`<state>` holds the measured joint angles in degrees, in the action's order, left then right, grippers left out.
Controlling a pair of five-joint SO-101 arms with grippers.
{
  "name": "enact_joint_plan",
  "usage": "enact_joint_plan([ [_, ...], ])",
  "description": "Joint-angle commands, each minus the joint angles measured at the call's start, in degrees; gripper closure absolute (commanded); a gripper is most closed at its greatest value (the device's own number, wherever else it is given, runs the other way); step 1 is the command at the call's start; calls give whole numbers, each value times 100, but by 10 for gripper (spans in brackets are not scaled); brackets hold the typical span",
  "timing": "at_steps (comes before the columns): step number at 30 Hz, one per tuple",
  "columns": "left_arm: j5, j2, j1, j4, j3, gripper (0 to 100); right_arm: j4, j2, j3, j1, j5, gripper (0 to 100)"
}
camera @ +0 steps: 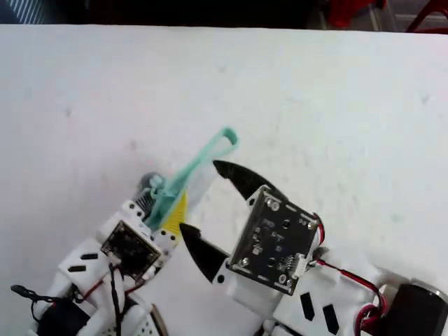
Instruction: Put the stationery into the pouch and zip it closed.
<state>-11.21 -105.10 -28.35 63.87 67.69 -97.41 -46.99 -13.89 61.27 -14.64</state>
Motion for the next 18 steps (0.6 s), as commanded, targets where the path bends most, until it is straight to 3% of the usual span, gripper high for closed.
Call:
enact_joint_plan([
  [1, -70, 48, -84, 0, 35, 979, -110, 66, -167, 470, -308, 715],
  [7, -70, 48, -57, 26, 35, 979, 242, 382, 352, 804, -809, 715],
  [10, -70, 48, -57, 18, 35, 979, 453, 576, 695, 576, -809, 715],
  [15, -70, 48, -57, 26, 35, 979, 875, 602, 1125, -391, -818, 715],
  [18, -70, 48, -57, 26, 35, 979, 1218, 602, 1547, -409, -818, 715],
])
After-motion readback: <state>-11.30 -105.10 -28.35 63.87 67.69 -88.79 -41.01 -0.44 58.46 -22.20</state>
